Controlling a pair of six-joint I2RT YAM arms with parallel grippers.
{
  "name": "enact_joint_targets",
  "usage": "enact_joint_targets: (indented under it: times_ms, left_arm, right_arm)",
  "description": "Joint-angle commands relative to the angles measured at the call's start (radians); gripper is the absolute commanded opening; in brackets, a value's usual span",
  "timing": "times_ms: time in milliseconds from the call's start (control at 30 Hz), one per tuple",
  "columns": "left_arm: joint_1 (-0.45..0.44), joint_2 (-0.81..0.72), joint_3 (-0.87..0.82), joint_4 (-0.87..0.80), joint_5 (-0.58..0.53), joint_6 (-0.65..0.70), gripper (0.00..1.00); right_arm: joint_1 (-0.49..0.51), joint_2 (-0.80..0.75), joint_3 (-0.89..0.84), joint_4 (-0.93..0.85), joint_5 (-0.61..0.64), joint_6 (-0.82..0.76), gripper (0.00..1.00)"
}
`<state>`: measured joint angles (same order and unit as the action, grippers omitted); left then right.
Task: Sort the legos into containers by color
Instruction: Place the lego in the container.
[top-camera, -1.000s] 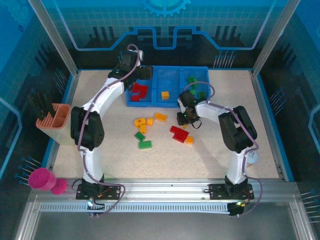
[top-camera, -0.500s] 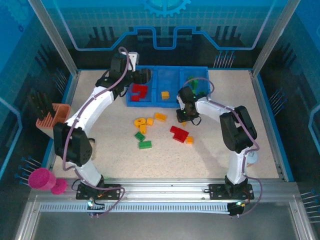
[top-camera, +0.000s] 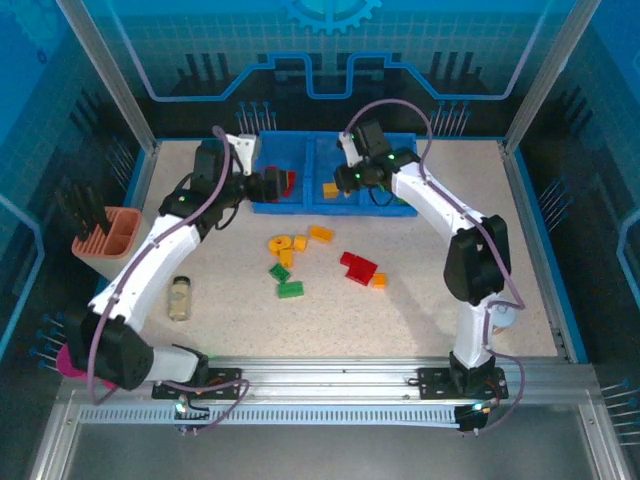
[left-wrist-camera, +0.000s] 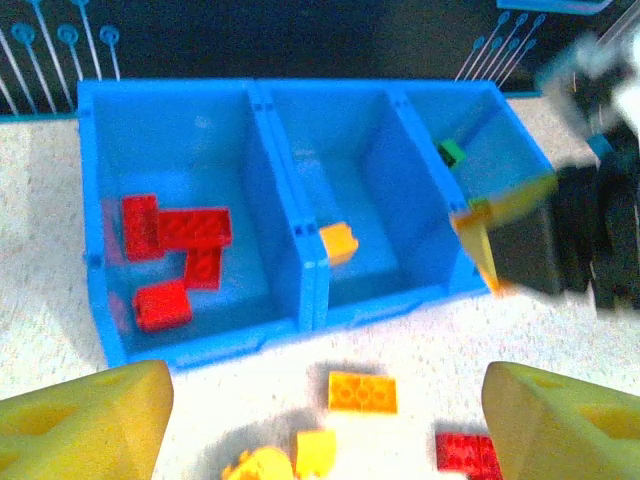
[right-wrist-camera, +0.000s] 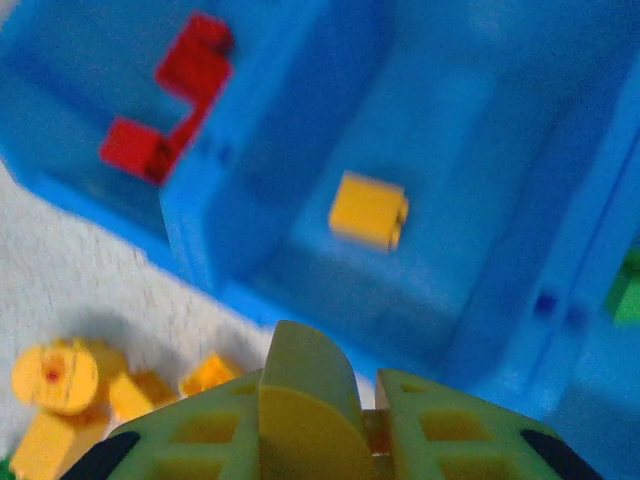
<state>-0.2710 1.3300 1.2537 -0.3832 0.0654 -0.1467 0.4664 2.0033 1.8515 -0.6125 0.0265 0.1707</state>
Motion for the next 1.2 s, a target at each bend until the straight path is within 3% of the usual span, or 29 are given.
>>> enact_joint_targets:
  times_ms: [0, 200, 533, 733, 967, 1167]
  left_arm:
    - [-0.002, -0.096, -0.073, -0.134, 0.004, -0.031, 0.82]
    - [-0.011, -0.235, -0.206, -0.228, 0.029, -0.104, 0.82]
    - [-0.016, -0.331, -0.312, -0.211, 0.052, -0.173, 0.82]
    - [-0.028, -0.320, -0.336, -0.210, 0.057, -0.211, 0.82]
    - [-0.193, -0.204, -0.338, -0.296, -0.192, -0.252, 0.82]
    - [-0.259, -0.129, -0.431, -0.187, -0.220, -0.386, 0.82]
  right_arm:
    - [0.012, 0.139, 0.125, -0.026, 0.051, -0.063, 0.22]
    - [-0.003, 0.374, 0.410, -0.108, 0.116, -0.125, 0.22]
    - [-0.025, 0.550, 0.622, -0.171, 0.081, -0.159, 0.32]
    - [-0.016, 0.493, 0.551, -0.139, 0.073, -0.162, 0.39]
    - [0.009, 0.356, 0.423, -0.094, 0.066, -0.184, 0.45]
    - [0.042, 0.168, 0.223, -0.038, 0.060, -0.192, 0.51]
